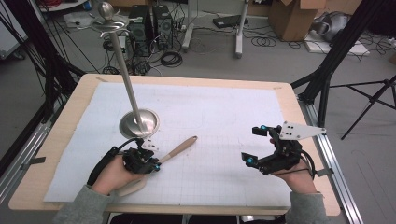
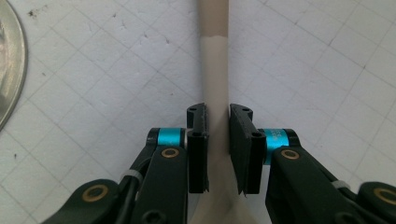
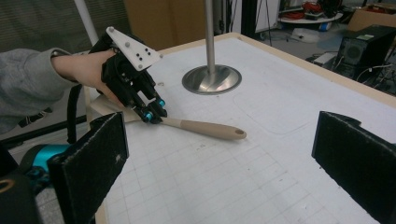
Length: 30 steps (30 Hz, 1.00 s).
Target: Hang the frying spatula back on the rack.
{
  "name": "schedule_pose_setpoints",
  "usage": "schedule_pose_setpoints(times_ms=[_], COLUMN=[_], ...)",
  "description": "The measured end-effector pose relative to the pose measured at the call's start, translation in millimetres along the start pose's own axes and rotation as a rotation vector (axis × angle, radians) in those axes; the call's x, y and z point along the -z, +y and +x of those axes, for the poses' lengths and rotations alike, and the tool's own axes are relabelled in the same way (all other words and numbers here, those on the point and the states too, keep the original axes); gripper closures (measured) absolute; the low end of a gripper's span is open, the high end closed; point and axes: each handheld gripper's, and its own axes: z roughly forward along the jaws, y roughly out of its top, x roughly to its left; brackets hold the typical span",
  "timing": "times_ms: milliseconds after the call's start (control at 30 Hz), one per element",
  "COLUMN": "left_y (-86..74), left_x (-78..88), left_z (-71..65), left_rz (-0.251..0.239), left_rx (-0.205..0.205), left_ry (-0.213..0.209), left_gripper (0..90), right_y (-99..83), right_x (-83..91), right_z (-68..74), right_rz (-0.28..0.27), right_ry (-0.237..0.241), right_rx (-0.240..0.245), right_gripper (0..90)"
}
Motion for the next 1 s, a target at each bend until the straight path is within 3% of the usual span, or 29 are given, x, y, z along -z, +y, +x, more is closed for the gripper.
schedule_pose_setpoints(times_ms=[333, 567, 700, 1000], left_y=[2.3, -0.8, -3.4, -8.6], left_x=[4.0, 25.5, 41.8, 65.7], left_z=[4.0, 17.5, 23.0, 39.0], left_rz=[-0.01, -0.087, -0.16, -0.22], left_rx=[0.003, 0.048, 0.055, 0.04], left_ry=[-0.027, -0.039, -0.108, -0.079], left_gripper=[77.6, 77.5, 77.5, 77.5], right_y=[0.0, -1.5, -2.5, -5.5], right_x=[2.9, 2.6, 1.5, -0.5], right_z=[-0.3, -0.7, -1.9, -5.1], right_rz=[-0.01, -0.003, -0.007, 0.001], right_ry=[-0.003, -0.004, -0.002, -0.013], right_rx=[-0.001, 0.0, -0.011, -0.023], right_gripper=[2.4, 2.4, 2.4, 2.4])
